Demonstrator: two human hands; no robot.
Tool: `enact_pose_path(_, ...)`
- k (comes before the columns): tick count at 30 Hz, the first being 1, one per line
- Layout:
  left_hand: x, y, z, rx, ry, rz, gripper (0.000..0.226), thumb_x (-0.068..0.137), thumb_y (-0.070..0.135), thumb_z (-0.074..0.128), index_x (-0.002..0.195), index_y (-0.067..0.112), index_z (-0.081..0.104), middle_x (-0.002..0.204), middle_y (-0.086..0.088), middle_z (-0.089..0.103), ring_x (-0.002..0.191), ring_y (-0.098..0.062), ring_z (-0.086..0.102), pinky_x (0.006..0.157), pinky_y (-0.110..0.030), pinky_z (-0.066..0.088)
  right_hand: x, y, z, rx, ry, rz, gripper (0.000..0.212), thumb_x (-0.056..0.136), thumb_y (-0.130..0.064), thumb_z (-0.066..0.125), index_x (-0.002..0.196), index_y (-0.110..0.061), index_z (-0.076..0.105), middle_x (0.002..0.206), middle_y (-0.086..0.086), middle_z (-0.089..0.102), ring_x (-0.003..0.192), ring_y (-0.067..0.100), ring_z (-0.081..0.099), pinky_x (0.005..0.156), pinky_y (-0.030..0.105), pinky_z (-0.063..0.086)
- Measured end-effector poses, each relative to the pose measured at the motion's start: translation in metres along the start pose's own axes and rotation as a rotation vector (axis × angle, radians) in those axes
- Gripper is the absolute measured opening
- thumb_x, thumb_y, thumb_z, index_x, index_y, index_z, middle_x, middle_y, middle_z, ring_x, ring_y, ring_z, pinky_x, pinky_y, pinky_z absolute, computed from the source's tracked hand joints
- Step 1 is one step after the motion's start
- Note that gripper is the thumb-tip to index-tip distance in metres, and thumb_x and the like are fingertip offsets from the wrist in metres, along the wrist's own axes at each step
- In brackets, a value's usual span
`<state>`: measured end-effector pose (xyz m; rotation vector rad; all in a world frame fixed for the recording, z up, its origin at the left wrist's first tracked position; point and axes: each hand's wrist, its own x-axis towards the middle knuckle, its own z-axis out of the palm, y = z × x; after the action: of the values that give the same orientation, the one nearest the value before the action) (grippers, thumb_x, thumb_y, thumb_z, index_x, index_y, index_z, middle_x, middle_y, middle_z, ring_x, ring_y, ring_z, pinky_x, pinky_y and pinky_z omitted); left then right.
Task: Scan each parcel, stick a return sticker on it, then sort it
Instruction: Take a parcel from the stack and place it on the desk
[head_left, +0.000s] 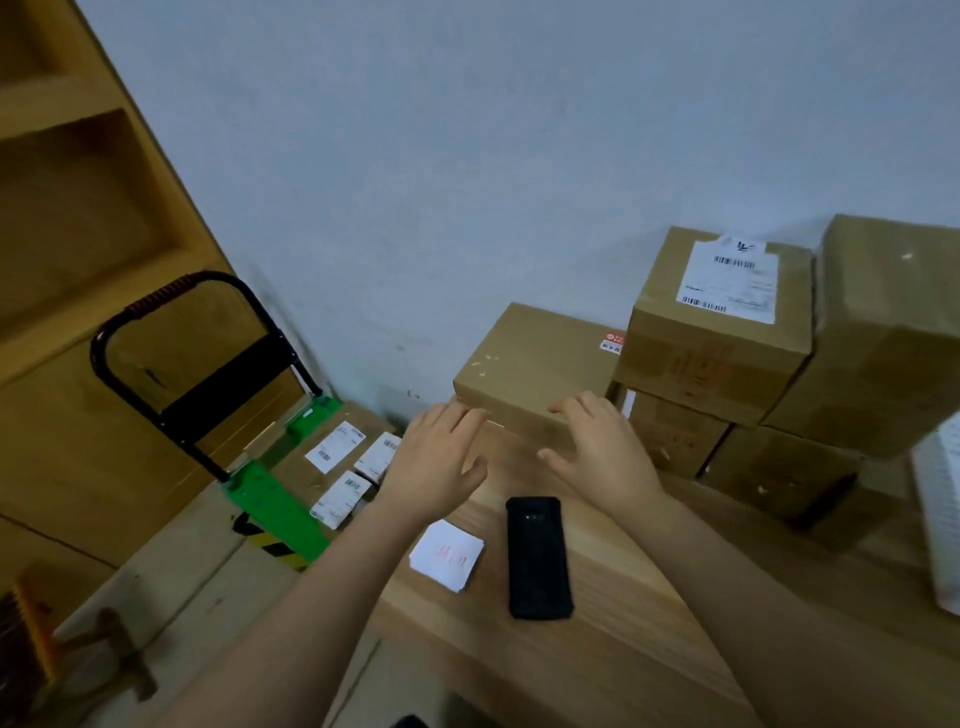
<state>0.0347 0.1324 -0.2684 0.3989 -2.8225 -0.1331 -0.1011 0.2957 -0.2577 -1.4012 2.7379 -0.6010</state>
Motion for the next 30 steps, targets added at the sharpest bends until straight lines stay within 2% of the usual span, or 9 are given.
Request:
enact_pose_path(5,0.039,-0.036,0.040,-0.075,-0.069,0.054,0.043,0.080,0.040,0.052,0.114,0.016,0.060,0.101,0.000,0.060,0.093,-0.022,0.057,0.077,-0.034,0.046,0.032,0.012,0.039,0.023,-0.080,0.153,0.047,0.087,-0.036,0.066,0.128,-0.020,0.050,0.122,-0.001,0.053,0.117,0.018,0.048,0.097,0.029,0.038)
enact_pose_path(8,0.070,-0.064,0.064,-0.092,-0.110,0.105,0.044,0.078,0.034,0.070,0.116,0.015,0.060,0.101,-0.003,0.061,0.092,-0.026,0.058,0.077,-0.036,0.047,0.051,0.016,0.060,0.039,-0.094,0.275,0.046,0.088,-0.034,0.066,0.128,-0.019,0.049,0.123,0.002,0.051,0.114,0.021,0.048,0.091,0.032,0.039)
enact_pose_path(12,0.112,-0.101,0.092,-0.138,-0.201,0.145,0.052,0.086,0.038,0.066,0.130,0.015,0.052,0.124,-0.005,0.057,0.112,-0.025,0.054,0.096,-0.036,0.042,0.071,0.021,0.088,0.013,-0.119,0.557,0.049,0.087,-0.036,0.064,0.125,-0.010,0.047,0.128,0.012,0.046,0.112,0.028,0.046,0.090,0.037,0.042)
enact_pose_path(16,0.140,-0.135,0.119,-0.285,-0.212,0.140,0.076,0.083,0.042,0.070,0.147,0.019,0.035,0.148,-0.002,0.040,0.135,-0.020,0.037,0.111,-0.031,0.029,0.089,0.020,0.114,0.063,-0.106,0.794,0.084,0.083,-0.031,0.071,0.149,-0.014,0.021,0.152,0.017,0.024,0.132,0.034,0.033,0.105,0.042,0.036)
enact_pose_path(19,0.152,-0.154,0.139,-0.355,-0.324,0.049,0.104,0.074,0.050,0.076,0.153,0.021,0.015,0.159,0.000,0.018,0.144,-0.019,0.021,0.115,-0.035,0.022,0.103,0.023,0.125,0.102,-0.075,0.891,0.101,0.079,-0.029,0.074,0.153,-0.017,0.007,0.156,0.019,0.014,0.137,0.038,0.028,0.107,0.046,0.035)
enact_pose_path(23,0.166,-0.162,0.158,-0.525,-0.507,-0.028,0.128,0.066,0.049,0.083,0.154,0.019,-0.005,0.160,-0.005,0.016,0.142,-0.023,0.028,0.113,-0.038,0.029,0.121,0.031,0.122,0.293,-0.030,1.070,0.116,0.075,-0.028,0.078,0.153,-0.016,-0.007,0.156,0.019,0.015,0.134,0.037,0.034,0.105,0.048,0.037)
enact_pose_path(26,0.170,-0.158,0.164,-0.661,-0.529,-0.113,0.135,0.063,0.047,0.086,0.153,0.018,-0.010,0.158,-0.006,0.021,0.139,-0.023,0.031,0.113,-0.039,0.031,0.126,0.037,0.124,0.360,0.022,1.152,0.118,0.061,-0.034,0.079,0.152,-0.015,0.005,0.145,0.016,0.037,0.127,0.032,0.046,0.102,0.046,0.045)
enact_pose_path(28,0.168,-0.154,0.166,-0.728,-0.496,-0.173,0.135,0.058,0.046,0.089,0.154,0.018,-0.003,0.154,-0.006,0.028,0.137,-0.024,0.034,0.111,-0.044,0.035,0.123,0.039,0.132,0.386,0.022,1.191,0.108,0.053,-0.040,0.075,0.144,-0.014,0.023,0.134,0.013,0.048,0.116,0.029,0.054,0.094,0.042,0.050)
enact_pose_path(30,0.163,-0.152,0.162,-0.755,-0.447,-0.227,0.130,0.053,0.042,0.092,0.151,0.017,0.010,0.146,-0.007,0.036,0.131,-0.025,0.039,0.105,-0.048,0.042,0.122,0.021,0.131,0.430,0.050,1.213,0.103,0.051,-0.040,0.075,0.139,-0.013,0.029,0.129,0.012,0.051,0.112,0.027,0.055,0.092,0.042,0.051)
